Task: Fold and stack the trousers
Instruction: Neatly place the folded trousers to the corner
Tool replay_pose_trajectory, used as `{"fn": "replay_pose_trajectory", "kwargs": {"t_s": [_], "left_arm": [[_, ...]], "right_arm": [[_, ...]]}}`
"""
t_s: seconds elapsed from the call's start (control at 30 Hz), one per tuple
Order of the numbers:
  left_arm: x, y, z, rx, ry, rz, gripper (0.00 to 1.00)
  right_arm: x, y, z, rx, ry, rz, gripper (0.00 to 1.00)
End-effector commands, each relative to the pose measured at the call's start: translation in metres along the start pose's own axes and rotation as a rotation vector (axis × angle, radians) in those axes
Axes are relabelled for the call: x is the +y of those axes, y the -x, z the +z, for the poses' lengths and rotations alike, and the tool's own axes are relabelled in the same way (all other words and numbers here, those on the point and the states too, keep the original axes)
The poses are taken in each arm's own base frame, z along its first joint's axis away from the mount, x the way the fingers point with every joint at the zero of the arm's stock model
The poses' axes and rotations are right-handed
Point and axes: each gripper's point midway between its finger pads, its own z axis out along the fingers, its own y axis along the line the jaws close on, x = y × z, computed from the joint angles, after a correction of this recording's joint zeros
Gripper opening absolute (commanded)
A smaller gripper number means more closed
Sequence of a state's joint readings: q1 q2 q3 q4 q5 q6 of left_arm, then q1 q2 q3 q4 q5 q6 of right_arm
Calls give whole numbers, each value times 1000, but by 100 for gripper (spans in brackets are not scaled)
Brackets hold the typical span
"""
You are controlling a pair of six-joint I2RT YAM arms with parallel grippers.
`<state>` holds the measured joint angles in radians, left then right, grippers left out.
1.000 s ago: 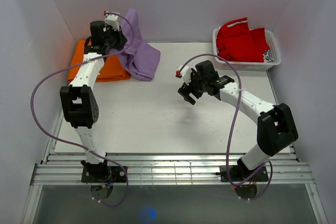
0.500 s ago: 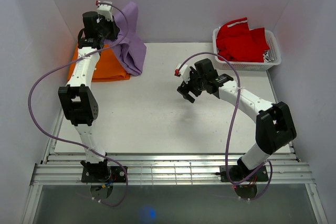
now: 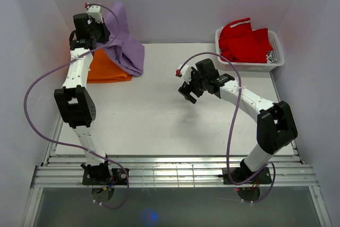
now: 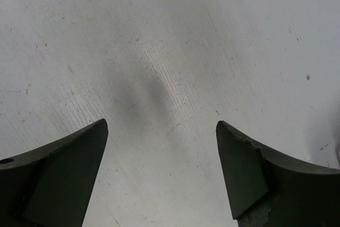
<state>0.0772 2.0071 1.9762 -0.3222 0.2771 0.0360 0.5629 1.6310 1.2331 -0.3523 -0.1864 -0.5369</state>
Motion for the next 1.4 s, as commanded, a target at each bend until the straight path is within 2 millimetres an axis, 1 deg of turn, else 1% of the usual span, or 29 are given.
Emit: {"fn": "replay_pose_trajectory", "kwargs": {"t_s": [0.0,0.07,0.1,0.13,0.17,0.2,0.23,0.3,0.33,0.37,0.4,0.43,0.5,0.53,0.6,0.63,0.67,0.7,0.77,0.8,0.83,0.97,1.1,1.2,1.27,1.37], "left_arm": [[13,56,-32,-142,47,38,0],[28,47,-31,-134,77,36,0],[34,36,-28,-113,85,30,0],[47,32,-27,-110,106,27,0],[54,25,-25,-97,118,20,0],[62,13,-19,-76,128,9,0],[75,6,-19,-65,144,0,0],[91,-9,-12,-44,162,-21,0],[97,-15,-11,-38,170,-28,0],[110,-18,-12,-37,189,-36,0],[118,-20,-12,-40,204,-38,0],[130,-29,-9,-29,220,-43,0],[141,-37,-6,-21,236,-31,0],[151,-51,-1,2,248,-35,0],[162,-63,4,23,264,-32,0],[171,-72,4,36,281,-42,0],[178,-85,11,55,286,-52,0],[183,-92,13,65,292,-63,0],[195,-104,15,83,306,-88,0],[200,-116,18,101,316,-95,0],[205,-119,18,104,329,-95,0],[216,-132,15,130,359,-85,0],[227,-133,9,122,385,-88,0],[232,-136,9,128,397,-81,0],[237,-134,12,127,409,-69,0],[248,-133,9,127,435,-66,0]], "right_arm": [[-8,17,-3,-37,-6,-21,88],[-8,17,-2,-37,-4,-19,88],[-9,19,-3,-39,-3,-19,88],[-8,18,-1,-32,0,-18,88],[-9,18,-1,-30,-3,-19,88],[-9,18,-1,-29,-2,-19,88],[-10,19,-2,-28,-4,-20,88],[-10,18,-2,-20,-3,-23,88],[-10,17,-2,-18,-2,-25,88],[-9,17,-2,-16,-1,-29,88],[-10,15,-2,-10,-2,-28,88],[-9,14,-2,-7,1,-28,88],[-8,12,-2,1,8,-27,88],[-8,12,-1,5,11,-27,88],[-9,13,-1,8,11,-27,88],[-9,13,0,13,13,-27,88],[-9,12,0,15,13,-28,88],[-11,15,0,14,13,-31,88],[-9,12,2,28,21,-31,88],[-11,13,1,29,20,-33,88],[-11,12,2,33,21,-34,88],[-12,12,3,39,23,-37,88],[-11,12,4,40,29,-35,88],[-10,13,6,40,36,-36,87],[-12,14,7,40,36,-36,87],[-13,15,8,42,36,-43,87]]}}
